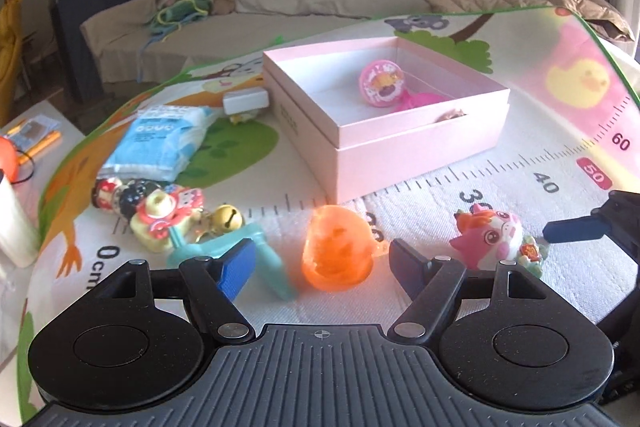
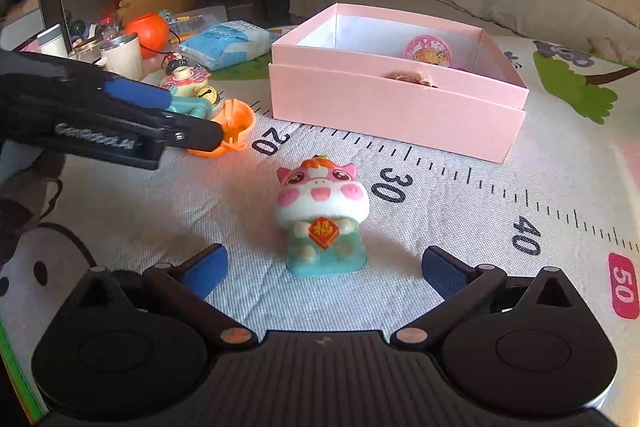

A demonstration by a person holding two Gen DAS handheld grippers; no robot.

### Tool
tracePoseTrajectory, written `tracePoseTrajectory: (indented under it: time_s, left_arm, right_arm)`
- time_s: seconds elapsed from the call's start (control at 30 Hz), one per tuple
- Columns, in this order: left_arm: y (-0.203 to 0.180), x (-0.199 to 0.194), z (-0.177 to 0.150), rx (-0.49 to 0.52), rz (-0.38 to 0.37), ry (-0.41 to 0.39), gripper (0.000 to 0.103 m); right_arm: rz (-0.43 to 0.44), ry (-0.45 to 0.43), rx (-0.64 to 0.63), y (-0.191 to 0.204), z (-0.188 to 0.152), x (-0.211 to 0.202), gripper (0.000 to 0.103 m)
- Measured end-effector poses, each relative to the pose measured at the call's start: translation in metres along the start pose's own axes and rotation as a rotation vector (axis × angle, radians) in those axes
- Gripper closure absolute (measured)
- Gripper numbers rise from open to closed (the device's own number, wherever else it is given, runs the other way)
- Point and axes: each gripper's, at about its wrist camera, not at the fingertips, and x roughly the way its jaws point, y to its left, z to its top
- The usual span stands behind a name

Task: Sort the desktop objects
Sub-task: 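Grasp the orange toy with the left tool while the right tool approaches the pink cat figurine, then grasp the pink cat figurine with the right tool while the left tool holds the orange toy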

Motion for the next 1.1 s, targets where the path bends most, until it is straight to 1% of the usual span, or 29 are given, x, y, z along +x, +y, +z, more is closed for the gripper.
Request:
tracePoseTrajectory:
  time_s: [0.07,0.13,0.17,0.2,0.27,0.33,0.43,0.5,0.53,0.57,0.63,0.67,0.7,0.73,0.77,0.8,0.83,0.9,0.93,0.97,1.0,1.1]
  left_arm:
    - [-0.004,0.009,0.0,0.009,0.006,0.014,0.027]
    - [-0.009,0.01,-0.001,0.035,0.038,0.002,0.036]
    - [-0.007,0.007,-0.002,0.031,0.034,-0.002,0.048]
    - [-0.003,0.004,-0.002,0.021,0.023,0.0,0.056]
    - [0.005,-0.004,-0.005,0.002,0.008,0.005,0.058]
    - [0.011,-0.011,-0.012,-0.007,0.012,0.005,0.058]
    - [0.018,-0.026,-0.026,-0.019,0.037,0.003,0.058]
    - [0.024,-0.033,-0.032,-0.034,0.057,0.011,0.055]
    - [0.029,-0.036,-0.034,-0.045,0.068,0.017,0.055]
    - [0.034,-0.038,-0.036,-0.056,0.076,0.021,0.055]
    - [0.045,-0.043,-0.04,-0.075,0.081,0.027,0.052]
    - [0.049,-0.045,-0.041,-0.086,0.08,0.029,0.046]
    - [0.053,-0.046,-0.043,-0.098,0.077,0.031,0.043]
    - [0.056,-0.047,-0.044,-0.108,0.073,0.035,0.042]
    - [0.058,-0.047,-0.045,-0.113,0.067,0.038,0.039]
    - [0.058,-0.048,-0.045,-0.114,0.064,0.037,0.033]
    - [0.059,-0.048,-0.046,-0.113,0.063,0.034,0.03]
    - [0.058,-0.049,-0.046,-0.108,0.056,0.028,0.025]
    - [0.057,-0.05,-0.046,-0.107,0.047,0.025,0.023]
    - [0.055,-0.05,-0.045,-0.105,0.041,0.022,0.02]
    - [0.054,-0.051,-0.045,-0.103,0.035,0.019,0.016]
    - [0.048,-0.049,-0.04,-0.09,0.01,0.009,0.014]
  right_arm:
    - [0.002,-0.002,0.005,-0.002,-0.003,-0.004,0.0]
    - [-0.016,0.002,0.02,-0.004,-0.001,-0.004,0.0]
    - [-0.027,0.006,0.022,-0.004,0.0,-0.005,0.0]
    - [-0.034,0.005,0.013,-0.006,0.004,-0.008,0.0]
    - [-0.039,-0.012,-0.014,-0.012,0.017,-0.016,0.0]
    - [-0.064,-0.03,-0.029,-0.023,0.036,-0.022,0.0]
    - [-0.118,-0.04,0.003,-0.05,0.071,-0.017,0.0]
    - [-0.169,-0.034,0.064,-0.069,0.089,-0.002,0.0]
    - [-0.176,-0.021,0.1,-0.077,0.096,0.006,0.0]
    - [-0.172,-0.006,0.147,-0.087,0.102,0.017,0.0]
    - [-0.17,0.004,0.211,-0.098,0.11,0.035,0.0]
    - [-0.138,0.017,0.214,-0.099,0.114,0.044,0.0]
    - [-0.13,0.012,0.219,-0.097,0.115,0.049,0.0]
    - [-0.122,0.004,0.211,-0.091,0.116,0.053,0.0]
    - [-0.123,-0.005,0.193,-0.084,0.118,0.056,0.0]
    - [-0.121,-0.028,0.161,-0.075,0.119,0.057,0.0]
    - [-0.115,-0.035,0.13,-0.068,0.122,0.057,0.0]
    - [-0.068,-0.034,0.098,-0.057,0.125,0.054,0.0]
    - [-0.042,-0.036,0.083,-0.052,0.126,0.049,0.0]
    - [-0.031,-0.041,0.062,-0.048,0.125,0.044,0.0]
    - [-0.028,-0.044,0.036,-0.043,0.124,0.036,0.0]
    - [-0.033,-0.022,-0.012,-0.036,0.114,0.011,0.0]
